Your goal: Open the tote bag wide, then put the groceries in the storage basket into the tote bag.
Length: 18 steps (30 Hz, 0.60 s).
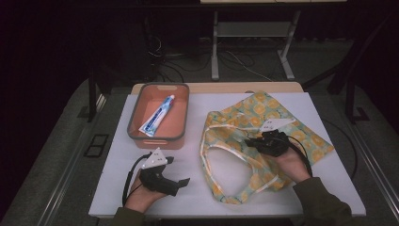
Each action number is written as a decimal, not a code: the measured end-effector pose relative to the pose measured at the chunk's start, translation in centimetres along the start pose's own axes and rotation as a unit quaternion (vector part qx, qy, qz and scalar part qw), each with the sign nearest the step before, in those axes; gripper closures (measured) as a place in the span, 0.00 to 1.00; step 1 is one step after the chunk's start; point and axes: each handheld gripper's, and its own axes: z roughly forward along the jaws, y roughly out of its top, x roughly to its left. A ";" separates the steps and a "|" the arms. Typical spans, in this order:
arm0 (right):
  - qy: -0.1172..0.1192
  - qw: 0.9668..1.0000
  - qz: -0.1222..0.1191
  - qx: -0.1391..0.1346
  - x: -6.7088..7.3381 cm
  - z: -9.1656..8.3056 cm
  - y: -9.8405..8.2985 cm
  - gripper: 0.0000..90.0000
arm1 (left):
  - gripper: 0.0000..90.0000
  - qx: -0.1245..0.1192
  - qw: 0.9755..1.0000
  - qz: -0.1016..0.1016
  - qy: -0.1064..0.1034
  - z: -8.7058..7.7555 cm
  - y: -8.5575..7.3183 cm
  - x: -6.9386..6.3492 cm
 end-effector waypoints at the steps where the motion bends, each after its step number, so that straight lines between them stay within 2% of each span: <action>1: 0.000 1.000 0.000 0.000 0.0 0.0 0.0 0.99 | 0.00 0.000 1.000 0.000 0.000 -0.1 0.0 0.0; 8: 0.002 1.000 0.009 -0.003 -0.2 0.0 -0.1 0.99 | 0.00 -0.005 1.000 0.002 0.000 -0.5 0.3 0.0; 12: 0.003 1.000 0.010 -0.003 -0.2 0.0 -0.1 0.99 | 0.00 -0.017 1.000 0.004 -0.007 -1.0 0.9 -0.1; 16: 0.004 1.000 0.012 -0.007 -0.4 -0.1 -0.2 0.99 | 0.00 -0.022 1.000 0.010 -0.020 -1.6 2.0 -0.2; 18: 0.004 1.000 0.016 -0.005 -0.5 0.0 -0.2 0.99 | 0.00 -0.022 1.000 0.011 -0.018 -1.9 2.7 0.0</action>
